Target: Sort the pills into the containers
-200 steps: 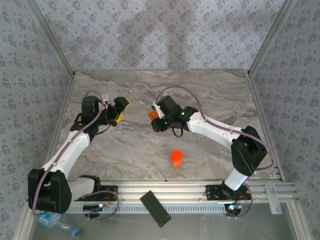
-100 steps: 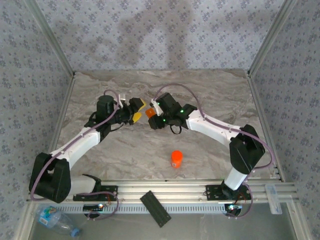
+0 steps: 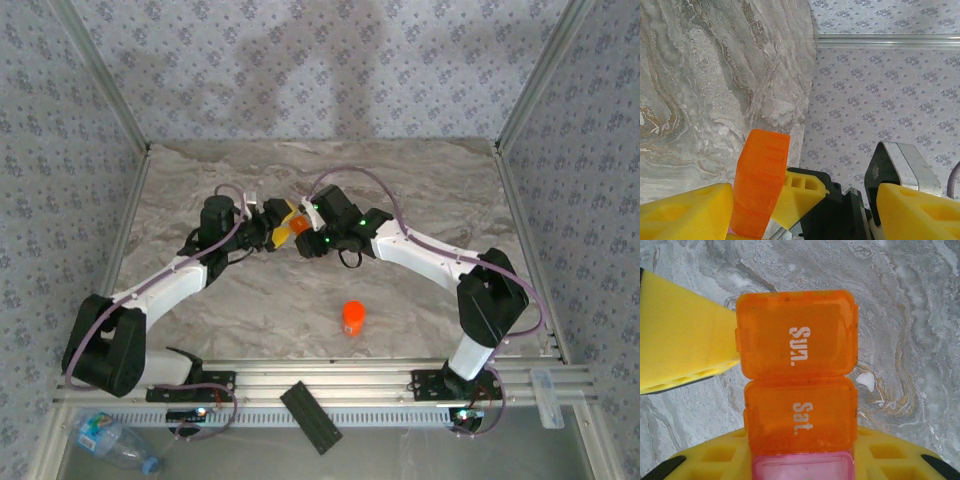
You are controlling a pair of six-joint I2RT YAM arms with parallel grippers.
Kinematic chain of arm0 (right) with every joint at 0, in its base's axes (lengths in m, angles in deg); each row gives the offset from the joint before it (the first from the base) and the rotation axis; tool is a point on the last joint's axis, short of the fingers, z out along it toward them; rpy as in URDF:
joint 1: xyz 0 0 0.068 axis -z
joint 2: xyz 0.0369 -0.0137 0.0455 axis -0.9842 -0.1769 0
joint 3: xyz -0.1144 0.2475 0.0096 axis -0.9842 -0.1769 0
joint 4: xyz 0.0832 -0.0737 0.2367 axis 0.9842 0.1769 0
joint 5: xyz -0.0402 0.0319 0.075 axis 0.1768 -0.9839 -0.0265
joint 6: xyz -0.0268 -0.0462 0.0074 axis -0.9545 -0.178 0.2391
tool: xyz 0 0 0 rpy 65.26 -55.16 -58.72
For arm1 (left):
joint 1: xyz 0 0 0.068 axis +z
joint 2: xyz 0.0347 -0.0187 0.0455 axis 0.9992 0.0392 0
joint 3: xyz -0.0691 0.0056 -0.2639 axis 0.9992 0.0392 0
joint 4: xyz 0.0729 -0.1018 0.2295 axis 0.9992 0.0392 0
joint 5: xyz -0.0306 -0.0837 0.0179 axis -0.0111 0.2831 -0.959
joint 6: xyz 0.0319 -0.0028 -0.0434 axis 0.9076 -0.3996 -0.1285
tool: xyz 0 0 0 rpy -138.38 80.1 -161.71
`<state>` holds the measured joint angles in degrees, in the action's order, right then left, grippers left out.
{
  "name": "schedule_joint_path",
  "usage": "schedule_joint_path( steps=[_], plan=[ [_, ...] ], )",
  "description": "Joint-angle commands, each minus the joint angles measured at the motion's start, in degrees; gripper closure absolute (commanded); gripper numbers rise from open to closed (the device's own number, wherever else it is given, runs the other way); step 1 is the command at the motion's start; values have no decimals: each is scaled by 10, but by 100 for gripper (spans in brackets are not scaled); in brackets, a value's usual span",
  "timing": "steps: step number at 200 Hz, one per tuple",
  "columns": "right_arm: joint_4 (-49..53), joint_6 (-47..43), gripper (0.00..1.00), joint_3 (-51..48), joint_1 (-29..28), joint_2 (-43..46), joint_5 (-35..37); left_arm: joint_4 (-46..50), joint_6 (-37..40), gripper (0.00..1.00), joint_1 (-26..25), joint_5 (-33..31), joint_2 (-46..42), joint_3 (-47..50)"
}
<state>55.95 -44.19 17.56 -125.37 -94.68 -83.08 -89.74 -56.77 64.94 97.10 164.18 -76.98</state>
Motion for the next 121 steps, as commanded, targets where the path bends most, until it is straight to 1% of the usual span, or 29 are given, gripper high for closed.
schedule_joint_path(
  steps=[1, 46, 121],
  plan=[
    [-6, 11, 60, -2, 0, -5, -8, -52, -26, 25, -6, -3, -1, 7],
    [-8, 13, 60, -4, 2, -6, -7, -62, -40, 26, -10, -11, -10, 13],
    [-9, 16, 60, -6, 6, -12, -6, -50, -45, 27, -11, -24, -36, 16]
  ],
)
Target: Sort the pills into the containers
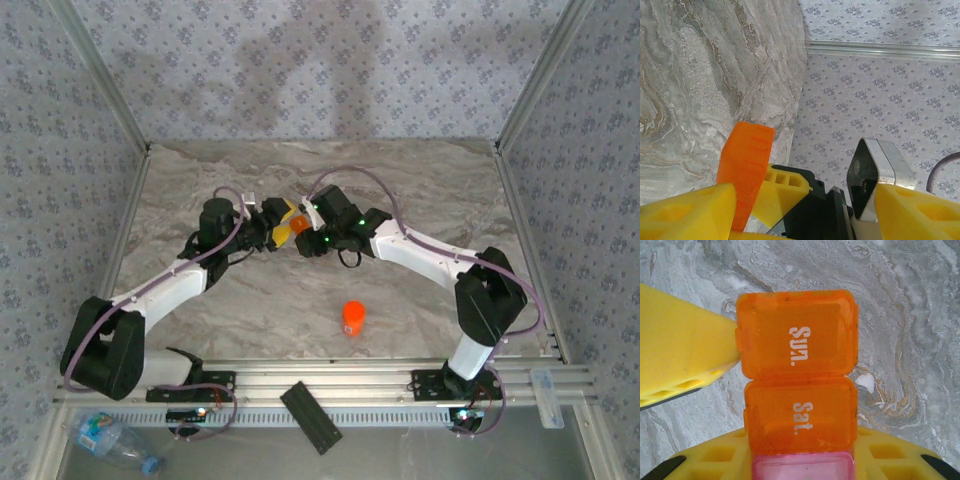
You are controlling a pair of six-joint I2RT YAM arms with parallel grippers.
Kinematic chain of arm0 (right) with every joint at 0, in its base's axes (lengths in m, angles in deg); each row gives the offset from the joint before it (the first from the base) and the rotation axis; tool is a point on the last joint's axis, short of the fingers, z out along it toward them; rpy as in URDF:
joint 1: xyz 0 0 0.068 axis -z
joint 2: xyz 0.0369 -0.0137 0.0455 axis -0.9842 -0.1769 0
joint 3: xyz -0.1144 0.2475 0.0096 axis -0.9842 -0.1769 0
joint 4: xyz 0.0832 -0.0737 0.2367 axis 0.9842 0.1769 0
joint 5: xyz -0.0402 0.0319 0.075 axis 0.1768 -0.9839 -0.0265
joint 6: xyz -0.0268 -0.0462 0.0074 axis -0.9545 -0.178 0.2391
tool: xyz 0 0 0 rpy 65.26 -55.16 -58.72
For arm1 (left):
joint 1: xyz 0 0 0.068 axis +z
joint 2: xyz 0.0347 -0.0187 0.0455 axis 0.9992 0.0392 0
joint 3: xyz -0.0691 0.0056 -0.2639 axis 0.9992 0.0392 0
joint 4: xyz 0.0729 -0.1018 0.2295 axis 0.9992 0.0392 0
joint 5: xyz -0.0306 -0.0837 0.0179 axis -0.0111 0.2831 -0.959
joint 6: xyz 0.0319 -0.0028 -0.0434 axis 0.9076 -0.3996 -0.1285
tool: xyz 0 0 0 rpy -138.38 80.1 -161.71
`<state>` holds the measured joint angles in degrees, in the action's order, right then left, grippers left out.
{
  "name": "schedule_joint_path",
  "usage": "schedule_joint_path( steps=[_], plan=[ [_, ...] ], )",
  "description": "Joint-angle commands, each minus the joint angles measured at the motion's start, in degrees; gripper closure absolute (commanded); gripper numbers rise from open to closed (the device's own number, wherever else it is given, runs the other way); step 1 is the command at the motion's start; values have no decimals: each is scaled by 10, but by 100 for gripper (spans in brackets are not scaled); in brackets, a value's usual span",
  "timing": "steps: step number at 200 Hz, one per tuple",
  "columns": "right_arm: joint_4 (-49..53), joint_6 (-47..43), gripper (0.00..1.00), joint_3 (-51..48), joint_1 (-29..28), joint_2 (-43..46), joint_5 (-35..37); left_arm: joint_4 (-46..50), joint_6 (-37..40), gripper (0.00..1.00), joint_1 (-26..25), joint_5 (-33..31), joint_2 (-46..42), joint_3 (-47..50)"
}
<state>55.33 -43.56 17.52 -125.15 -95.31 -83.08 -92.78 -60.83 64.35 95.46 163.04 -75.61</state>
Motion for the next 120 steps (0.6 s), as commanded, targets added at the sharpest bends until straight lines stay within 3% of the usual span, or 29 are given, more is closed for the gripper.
schedule_joint_path(
  steps=[1, 120],
  plan=[
    [-3, 9, 60, -6, 3, -6, -6, -19, -4, 27, -5, -8, -25, 3],
    [-5, 12, 60, -4, 4, -8, -6, -7, 4, 27, -6, -17, -22, 16]
  ],
)
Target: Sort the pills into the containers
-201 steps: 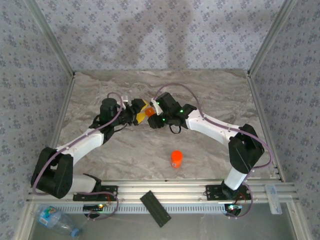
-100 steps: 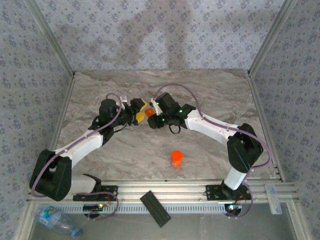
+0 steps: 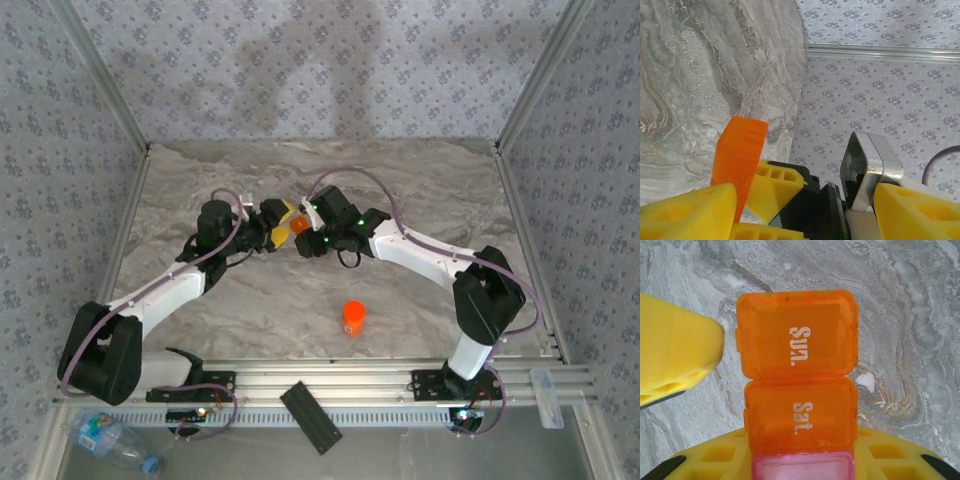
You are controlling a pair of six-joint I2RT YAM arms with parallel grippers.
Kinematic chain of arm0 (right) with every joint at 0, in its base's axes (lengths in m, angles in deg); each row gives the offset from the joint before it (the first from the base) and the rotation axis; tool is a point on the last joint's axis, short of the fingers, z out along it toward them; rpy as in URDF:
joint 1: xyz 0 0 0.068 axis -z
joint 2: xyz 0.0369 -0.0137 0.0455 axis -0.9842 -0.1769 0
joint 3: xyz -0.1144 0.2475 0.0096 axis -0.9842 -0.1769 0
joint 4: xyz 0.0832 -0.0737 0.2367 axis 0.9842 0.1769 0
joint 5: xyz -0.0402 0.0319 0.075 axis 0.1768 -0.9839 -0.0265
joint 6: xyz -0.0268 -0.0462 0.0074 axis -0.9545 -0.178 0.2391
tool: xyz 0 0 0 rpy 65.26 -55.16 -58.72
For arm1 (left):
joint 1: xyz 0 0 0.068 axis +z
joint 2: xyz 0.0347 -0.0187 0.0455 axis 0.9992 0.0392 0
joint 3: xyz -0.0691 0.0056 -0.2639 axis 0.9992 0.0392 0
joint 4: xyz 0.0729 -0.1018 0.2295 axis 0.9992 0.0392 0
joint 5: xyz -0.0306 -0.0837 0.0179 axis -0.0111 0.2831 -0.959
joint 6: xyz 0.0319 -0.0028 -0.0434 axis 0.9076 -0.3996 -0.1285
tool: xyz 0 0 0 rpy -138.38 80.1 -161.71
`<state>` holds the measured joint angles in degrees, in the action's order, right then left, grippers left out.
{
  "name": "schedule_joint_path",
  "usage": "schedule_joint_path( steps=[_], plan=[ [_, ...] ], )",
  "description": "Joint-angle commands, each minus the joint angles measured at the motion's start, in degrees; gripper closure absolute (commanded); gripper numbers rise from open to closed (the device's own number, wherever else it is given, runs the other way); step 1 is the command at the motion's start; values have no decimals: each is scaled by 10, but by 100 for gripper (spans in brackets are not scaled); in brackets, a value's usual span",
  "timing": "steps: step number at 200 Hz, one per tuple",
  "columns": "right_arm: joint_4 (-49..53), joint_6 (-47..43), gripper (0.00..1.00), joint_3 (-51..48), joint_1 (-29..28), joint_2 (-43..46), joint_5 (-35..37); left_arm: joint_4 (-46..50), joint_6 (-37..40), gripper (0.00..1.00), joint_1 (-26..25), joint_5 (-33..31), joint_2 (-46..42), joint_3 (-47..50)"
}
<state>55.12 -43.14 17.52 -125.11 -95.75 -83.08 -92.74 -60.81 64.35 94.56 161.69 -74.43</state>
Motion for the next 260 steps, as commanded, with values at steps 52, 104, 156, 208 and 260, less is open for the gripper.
schedule_joint_path(
  steps=[52, 104, 156, 208, 260],
  plan=[
    [-6, 11, 60, -7, 4, -5, -10, -14, 2, 28, -10, -6, 1, -8],
    [-11, 14, 60, -13, 2, -6, -11, -14, 2, 28, -14, -7, 6, -19],
    [-19, 19, 60, -22, -1, -8, -14, -22, -6, 28, -22, -8, 9, -29],
    [-19, 20, 60, -23, -2, -7, -13, 19, 8, 30, -24, -36, -5, -31],
    [-17, 20, 60, -26, 8, 7, -13, 52, 26, 29, -24, -48, -20, -17]
  ],
)
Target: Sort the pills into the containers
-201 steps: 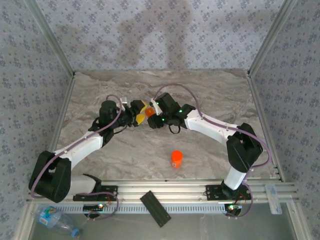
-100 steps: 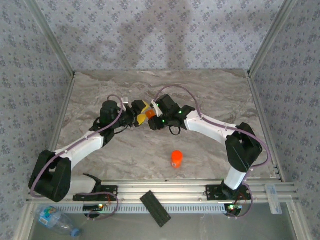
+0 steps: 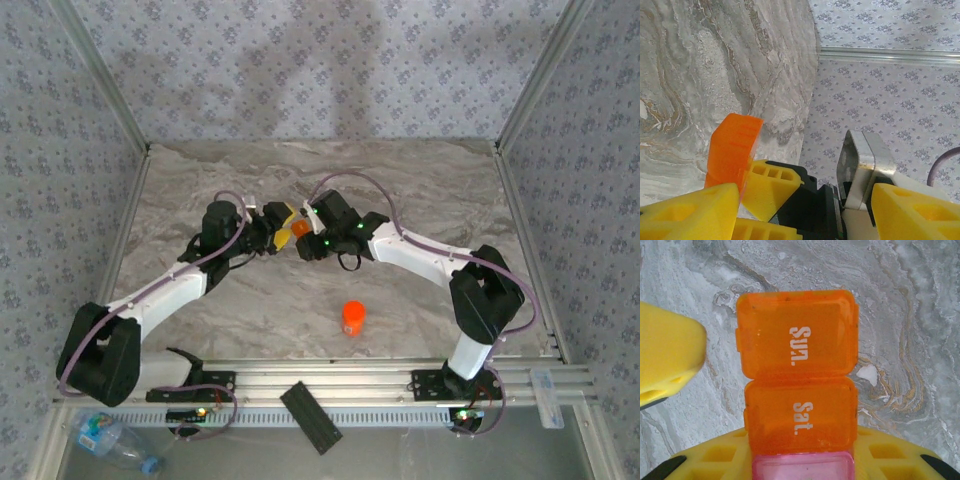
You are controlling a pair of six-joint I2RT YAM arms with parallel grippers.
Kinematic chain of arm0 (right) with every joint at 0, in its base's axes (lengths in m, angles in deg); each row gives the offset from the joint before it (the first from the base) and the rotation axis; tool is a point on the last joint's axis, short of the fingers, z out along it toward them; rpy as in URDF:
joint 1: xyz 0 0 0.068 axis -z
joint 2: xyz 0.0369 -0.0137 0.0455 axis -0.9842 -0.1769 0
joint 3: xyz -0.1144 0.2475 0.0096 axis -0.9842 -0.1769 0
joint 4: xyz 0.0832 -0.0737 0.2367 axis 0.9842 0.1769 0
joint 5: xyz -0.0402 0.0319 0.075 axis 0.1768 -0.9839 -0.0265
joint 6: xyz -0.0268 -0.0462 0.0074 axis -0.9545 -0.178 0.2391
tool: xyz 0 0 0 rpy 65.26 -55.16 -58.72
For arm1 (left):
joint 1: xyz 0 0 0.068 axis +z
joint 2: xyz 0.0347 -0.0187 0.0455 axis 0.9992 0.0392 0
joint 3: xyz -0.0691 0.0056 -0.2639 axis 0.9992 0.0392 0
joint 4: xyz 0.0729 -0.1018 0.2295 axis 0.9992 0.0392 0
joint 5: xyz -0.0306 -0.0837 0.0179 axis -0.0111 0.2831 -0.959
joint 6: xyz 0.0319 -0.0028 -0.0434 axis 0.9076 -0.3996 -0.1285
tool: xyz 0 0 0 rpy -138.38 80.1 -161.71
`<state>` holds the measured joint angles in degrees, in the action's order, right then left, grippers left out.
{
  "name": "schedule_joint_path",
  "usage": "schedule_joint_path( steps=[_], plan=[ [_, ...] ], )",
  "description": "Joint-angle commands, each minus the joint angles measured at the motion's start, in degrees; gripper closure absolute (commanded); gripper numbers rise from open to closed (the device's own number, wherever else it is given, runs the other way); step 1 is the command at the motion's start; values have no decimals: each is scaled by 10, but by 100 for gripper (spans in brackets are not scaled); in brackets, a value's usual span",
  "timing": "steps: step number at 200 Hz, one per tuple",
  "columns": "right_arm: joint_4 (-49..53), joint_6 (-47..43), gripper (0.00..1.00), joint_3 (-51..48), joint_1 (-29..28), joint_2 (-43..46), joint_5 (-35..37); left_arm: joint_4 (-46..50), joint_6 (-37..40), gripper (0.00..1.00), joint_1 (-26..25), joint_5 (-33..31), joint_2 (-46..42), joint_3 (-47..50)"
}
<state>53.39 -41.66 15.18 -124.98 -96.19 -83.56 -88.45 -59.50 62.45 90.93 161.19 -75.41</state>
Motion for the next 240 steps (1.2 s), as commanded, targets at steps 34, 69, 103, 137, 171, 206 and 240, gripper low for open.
schedule_joint_path(
  steps=[34, 69, 103, 137, 171, 206, 240],
  plan=[
    [-6, 11, 60, -1, 8, 10, -16, -14, 0, 29, -7, -10, -9, 0],
    [-15, 19, 60, -3, 7, 10, -25, -20, -3, 29, -9, -10, -5, 0],
    [-20, 23, 60, -3, 5, 10, -31, -28, -5, 29, -12, -11, 3, 0],
    [-21, 23, 60, -4, 3, 12, -32, -33, -6, 29, -14, -12, 10, -1],
    [-24, 25, 60, -7, 0, 12, -33, -35, -7, 29, -15, -13, 12, -4],
    [-27, 26, 60, -12, -2, 4, -33, -40, -12, 29, -20, -12, 12, -17],
    [-32, 29, 60, -15, -2, -1, -34, -39, -13, 29, -22, -12, 11, -35]
  ],
)
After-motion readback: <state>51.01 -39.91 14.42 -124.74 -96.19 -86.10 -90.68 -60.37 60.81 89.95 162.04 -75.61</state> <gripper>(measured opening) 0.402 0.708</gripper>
